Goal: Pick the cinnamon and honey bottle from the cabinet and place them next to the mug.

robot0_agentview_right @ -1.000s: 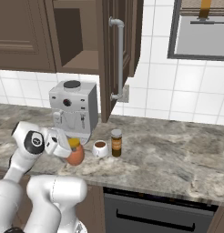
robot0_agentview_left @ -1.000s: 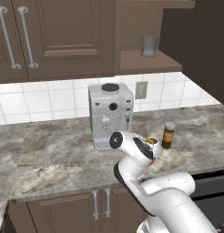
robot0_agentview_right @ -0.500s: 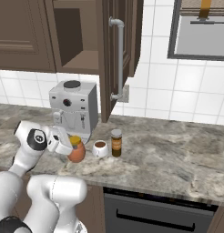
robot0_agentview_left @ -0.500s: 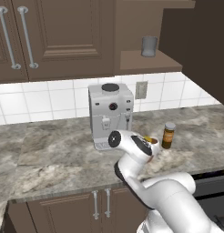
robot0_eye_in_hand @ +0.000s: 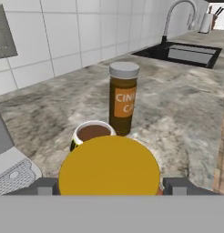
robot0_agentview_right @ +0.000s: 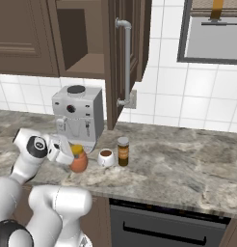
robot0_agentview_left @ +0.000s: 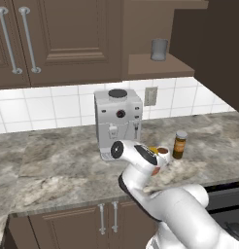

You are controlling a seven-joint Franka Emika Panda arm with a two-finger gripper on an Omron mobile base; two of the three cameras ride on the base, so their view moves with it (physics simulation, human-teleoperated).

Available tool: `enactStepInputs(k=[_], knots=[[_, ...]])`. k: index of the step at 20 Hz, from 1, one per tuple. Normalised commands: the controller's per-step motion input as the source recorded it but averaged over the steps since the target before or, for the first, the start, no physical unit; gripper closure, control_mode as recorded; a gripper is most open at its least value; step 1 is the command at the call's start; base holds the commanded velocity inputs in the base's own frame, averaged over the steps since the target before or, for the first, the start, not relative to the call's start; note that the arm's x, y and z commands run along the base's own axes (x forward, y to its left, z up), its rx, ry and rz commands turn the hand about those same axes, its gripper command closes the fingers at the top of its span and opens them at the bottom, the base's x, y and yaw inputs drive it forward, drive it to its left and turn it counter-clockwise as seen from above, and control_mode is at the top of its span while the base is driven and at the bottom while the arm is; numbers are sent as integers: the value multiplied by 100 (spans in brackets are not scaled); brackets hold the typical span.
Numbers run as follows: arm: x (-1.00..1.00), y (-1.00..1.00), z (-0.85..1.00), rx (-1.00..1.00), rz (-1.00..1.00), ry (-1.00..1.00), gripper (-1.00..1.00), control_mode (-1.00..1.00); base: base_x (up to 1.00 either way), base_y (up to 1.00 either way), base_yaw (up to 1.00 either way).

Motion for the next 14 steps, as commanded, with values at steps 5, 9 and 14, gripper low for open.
enactStepInputs(k=[5,9,14], knots=[[8,0,-19,0,0,0,100,-100,0,0,0],[13,0,-7,0,0,0,100,-100,0,0,0],[24,0,-4,0,0,0,100,-100,0,0,0]])
